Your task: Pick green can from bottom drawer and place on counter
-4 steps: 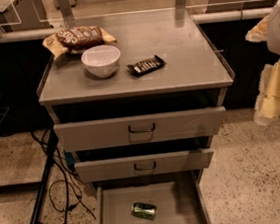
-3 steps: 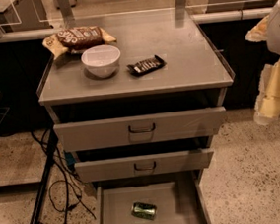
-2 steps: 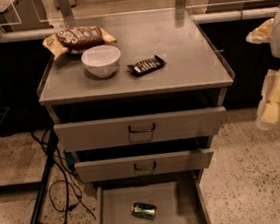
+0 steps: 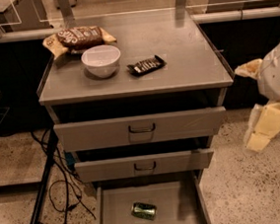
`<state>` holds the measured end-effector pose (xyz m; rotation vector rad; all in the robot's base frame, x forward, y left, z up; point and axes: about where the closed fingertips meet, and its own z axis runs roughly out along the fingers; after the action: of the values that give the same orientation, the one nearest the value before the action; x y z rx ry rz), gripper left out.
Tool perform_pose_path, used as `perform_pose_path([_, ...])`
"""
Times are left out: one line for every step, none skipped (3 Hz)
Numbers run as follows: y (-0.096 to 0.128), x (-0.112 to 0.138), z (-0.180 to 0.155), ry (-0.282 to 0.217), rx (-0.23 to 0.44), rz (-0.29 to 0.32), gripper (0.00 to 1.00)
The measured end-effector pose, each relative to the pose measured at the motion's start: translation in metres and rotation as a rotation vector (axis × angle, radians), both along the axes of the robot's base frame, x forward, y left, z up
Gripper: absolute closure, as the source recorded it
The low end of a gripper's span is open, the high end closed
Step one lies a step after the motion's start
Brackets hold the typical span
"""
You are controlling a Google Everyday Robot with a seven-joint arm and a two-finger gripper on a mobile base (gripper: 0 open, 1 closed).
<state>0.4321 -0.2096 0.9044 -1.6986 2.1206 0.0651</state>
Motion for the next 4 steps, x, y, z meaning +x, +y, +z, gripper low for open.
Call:
perform_pose_path([0.003, 0.007, -0.039, 0.011, 0.017, -0.005, 0.00])
perform_pose_path([0.003, 0.007, -0.039, 0.011, 0.017, -0.005, 0.00])
perform_pose_path([0.016, 0.003, -0.064, 0.032, 0.052, 0.002, 0.00])
perform_pose_path([0.031, 0.002, -0.104, 0.034, 0.114, 0.019, 0.00])
